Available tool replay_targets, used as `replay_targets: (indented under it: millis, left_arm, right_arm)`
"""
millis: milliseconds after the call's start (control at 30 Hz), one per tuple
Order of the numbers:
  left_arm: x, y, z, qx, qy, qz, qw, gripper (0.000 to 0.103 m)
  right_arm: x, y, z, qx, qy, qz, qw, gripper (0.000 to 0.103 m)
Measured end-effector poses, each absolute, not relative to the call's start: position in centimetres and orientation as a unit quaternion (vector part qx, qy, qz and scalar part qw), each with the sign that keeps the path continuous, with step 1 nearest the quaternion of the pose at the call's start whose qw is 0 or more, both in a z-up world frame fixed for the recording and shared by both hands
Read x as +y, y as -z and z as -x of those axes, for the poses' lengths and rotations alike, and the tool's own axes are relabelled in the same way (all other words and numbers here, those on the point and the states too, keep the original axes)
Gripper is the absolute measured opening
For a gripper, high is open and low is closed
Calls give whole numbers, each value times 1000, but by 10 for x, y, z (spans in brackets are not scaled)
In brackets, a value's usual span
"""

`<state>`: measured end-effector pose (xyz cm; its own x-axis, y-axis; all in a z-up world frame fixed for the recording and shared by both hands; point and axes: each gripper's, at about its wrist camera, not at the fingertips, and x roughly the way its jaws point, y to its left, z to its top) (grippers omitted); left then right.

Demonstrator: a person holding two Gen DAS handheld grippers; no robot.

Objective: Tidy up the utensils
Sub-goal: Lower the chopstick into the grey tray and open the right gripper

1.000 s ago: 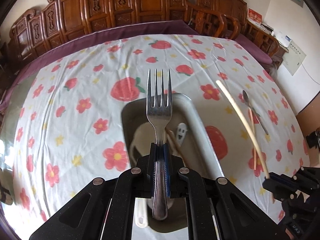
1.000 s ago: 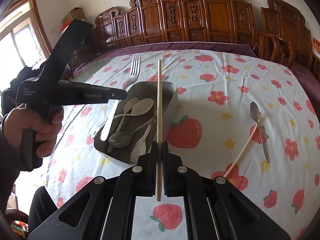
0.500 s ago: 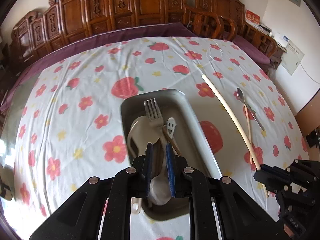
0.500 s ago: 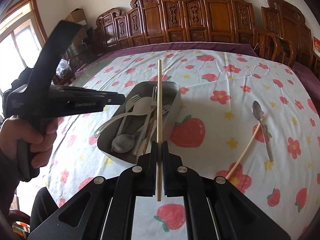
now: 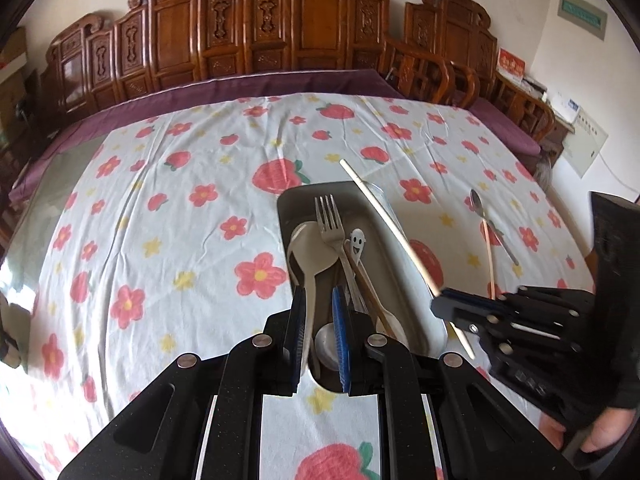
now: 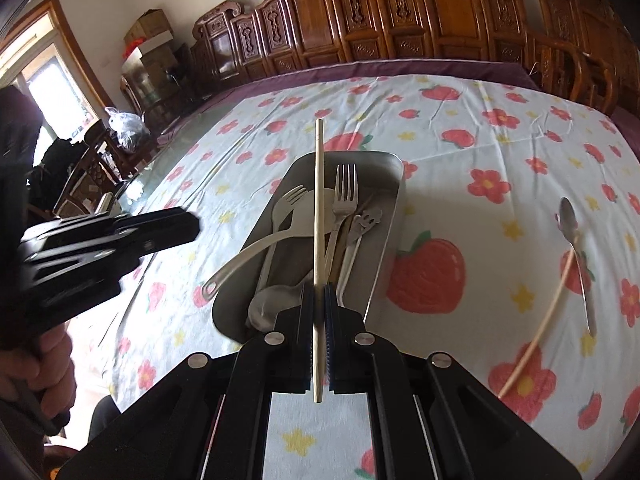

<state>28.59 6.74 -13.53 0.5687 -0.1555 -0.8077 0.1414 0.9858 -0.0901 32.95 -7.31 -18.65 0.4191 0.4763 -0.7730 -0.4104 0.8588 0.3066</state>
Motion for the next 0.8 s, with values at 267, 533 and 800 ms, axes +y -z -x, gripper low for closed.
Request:
replay_targets:
  millis: [267, 533, 800]
  left_arm:
    - [84, 128, -290, 450, 81, 19, 889, 12]
    - [93, 135, -293, 453, 75, 14, 888, 12]
    - [95, 139, -289, 455, 75, 16, 887, 12]
  right_arm:
    - [-61, 196, -349, 483, -265, -39, 834, 6]
    - [-53, 203, -353, 488, -268, -35, 830, 6]
    - [-51, 202, -347, 483, -277, -29, 830, 9]
